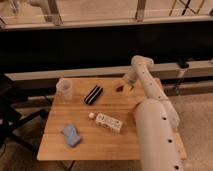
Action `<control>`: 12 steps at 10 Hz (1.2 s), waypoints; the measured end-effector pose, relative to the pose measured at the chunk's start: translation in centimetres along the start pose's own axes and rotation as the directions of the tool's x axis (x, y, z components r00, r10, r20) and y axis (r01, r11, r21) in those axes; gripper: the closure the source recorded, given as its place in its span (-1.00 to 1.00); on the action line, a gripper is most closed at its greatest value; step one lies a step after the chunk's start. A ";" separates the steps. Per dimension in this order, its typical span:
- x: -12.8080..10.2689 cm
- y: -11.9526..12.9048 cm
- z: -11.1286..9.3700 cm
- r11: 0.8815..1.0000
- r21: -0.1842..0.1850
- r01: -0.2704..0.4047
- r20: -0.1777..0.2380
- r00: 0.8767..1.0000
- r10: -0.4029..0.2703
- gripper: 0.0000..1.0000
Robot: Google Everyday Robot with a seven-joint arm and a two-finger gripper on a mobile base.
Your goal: Place the pepper in the ceramic bowl
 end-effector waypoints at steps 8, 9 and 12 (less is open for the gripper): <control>1.1 -0.1 0.0 1.000 -0.008 0.025 0.002 1.000 -0.025 -0.60; 1.1 0.1 0.2 0.999 -0.015 0.036 0.003 0.999 -0.036 -0.60; 0.5 0.5 0.5 0.998 -0.027 0.062 0.003 0.998 -0.062 -0.60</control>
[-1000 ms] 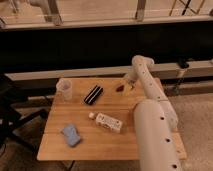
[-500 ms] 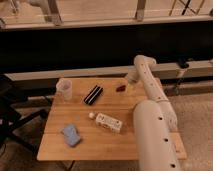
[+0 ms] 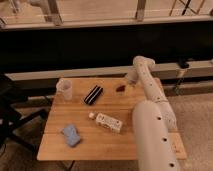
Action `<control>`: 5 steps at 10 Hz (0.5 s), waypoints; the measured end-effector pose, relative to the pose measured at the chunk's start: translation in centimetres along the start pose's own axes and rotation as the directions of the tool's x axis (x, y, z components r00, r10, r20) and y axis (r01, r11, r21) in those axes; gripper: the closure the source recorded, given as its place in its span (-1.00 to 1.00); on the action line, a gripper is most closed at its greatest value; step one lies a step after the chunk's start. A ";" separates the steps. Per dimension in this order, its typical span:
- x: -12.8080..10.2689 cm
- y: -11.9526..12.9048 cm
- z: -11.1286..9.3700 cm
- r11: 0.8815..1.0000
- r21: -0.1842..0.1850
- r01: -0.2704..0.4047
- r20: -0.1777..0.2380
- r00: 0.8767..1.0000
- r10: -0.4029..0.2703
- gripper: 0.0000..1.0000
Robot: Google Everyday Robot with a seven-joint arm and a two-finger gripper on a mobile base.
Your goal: Place the pepper in the ceramic bowl
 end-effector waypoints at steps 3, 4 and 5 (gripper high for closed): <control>-0.1 0.1 -0.1 1.000 0.004 0.018 0.003 1.000 -0.018 -0.25; -0.1 0.1 -0.1 1.000 0.007 0.022 0.004 1.000 -0.022 -0.04; -0.1 0.2 -0.2 1.000 0.007 0.024 0.003 1.000 -0.024 0.16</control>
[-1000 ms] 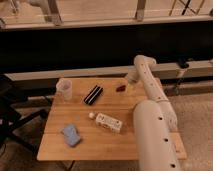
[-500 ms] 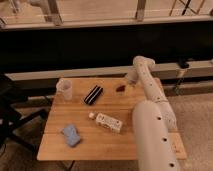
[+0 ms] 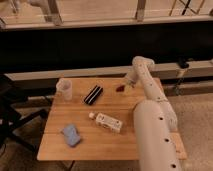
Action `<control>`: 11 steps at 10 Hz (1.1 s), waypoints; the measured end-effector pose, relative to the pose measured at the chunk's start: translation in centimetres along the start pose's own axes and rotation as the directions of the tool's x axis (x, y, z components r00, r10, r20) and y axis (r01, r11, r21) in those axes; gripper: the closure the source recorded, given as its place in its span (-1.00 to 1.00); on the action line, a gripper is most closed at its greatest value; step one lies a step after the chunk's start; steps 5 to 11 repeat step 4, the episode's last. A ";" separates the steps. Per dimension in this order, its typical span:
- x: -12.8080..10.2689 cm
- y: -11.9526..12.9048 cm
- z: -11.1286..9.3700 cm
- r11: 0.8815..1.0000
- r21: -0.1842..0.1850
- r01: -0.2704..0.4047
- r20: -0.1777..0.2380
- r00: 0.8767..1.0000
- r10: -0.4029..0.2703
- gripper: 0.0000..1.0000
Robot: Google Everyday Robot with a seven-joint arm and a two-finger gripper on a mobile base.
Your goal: Place the pepper in the ceramic bowl
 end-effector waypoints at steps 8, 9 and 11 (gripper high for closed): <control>-0.1 0.2 -0.2 1.000 0.001 0.011 0.005 1.000 -0.011 0.96; -0.1 0.2 -0.2 1.000 0.001 0.011 0.005 1.000 -0.011 0.96; -0.1 0.2 -0.2 1.000 0.001 0.011 0.005 1.000 -0.011 0.96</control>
